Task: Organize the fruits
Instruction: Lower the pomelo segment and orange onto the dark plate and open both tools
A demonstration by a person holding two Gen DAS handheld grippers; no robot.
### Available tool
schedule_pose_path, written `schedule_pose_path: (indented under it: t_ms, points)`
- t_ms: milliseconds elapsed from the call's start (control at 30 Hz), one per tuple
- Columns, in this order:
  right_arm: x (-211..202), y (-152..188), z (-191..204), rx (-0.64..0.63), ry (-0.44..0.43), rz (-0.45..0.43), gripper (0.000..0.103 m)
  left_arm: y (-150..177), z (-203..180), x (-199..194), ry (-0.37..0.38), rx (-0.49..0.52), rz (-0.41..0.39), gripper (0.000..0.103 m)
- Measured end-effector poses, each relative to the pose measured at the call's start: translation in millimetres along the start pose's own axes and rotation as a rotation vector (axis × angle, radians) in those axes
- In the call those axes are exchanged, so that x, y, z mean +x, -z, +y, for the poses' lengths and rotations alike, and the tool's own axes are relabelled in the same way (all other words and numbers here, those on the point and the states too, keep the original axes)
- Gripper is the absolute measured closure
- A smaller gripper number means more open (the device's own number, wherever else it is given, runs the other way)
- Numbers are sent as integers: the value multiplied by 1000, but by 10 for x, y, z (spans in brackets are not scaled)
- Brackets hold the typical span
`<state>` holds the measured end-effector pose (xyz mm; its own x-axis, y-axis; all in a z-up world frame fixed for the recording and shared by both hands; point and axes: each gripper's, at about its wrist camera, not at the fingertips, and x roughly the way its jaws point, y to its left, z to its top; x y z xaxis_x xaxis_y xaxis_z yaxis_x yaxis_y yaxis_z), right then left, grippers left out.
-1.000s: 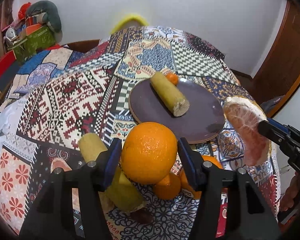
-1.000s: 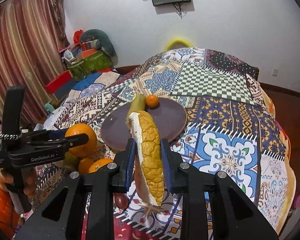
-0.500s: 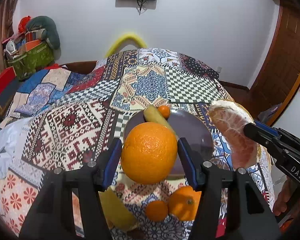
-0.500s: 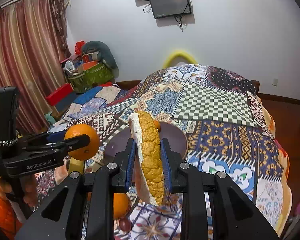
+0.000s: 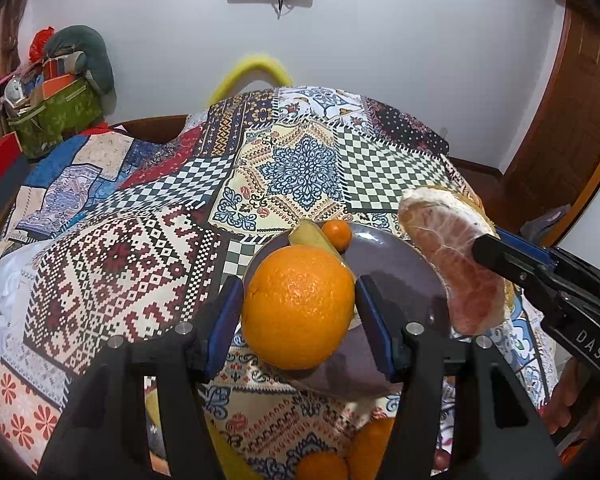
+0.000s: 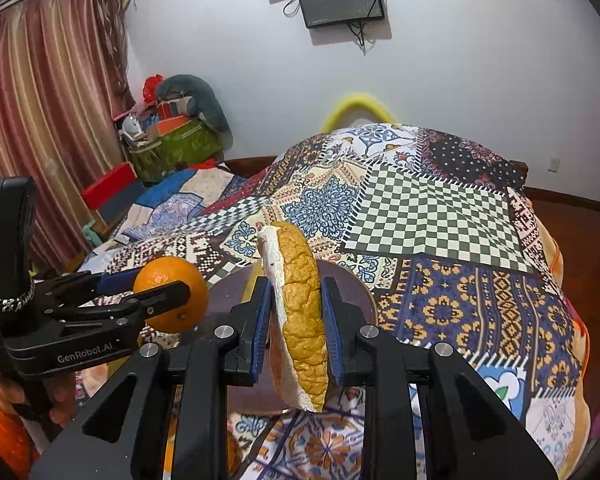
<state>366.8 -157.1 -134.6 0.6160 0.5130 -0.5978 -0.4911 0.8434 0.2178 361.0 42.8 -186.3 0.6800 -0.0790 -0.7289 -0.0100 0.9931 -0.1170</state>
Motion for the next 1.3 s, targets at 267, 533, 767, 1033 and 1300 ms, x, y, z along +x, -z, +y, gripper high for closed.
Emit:
schedule_pose_path:
  t_ms: [267, 533, 767, 1033, 1300]
  points:
    - [310, -19, -12, -19, 19, 48, 80, -28, 58, 332, 1, -5, 42, 46]
    - [562, 6, -138, 17, 21, 103, 80, -13, 62, 508, -3, 0, 67, 46]
    - [589, 21, -253, 67, 21, 124, 80, -40, 36, 530, -8, 11, 74, 46]
    - [629, 52, -301, 58, 68, 164, 75, -58, -62, 406, -8, 41, 52, 45]
    - [515, 94, -265, 43, 75, 170, 71, -4, -65, 284, -9, 37, 51, 45]
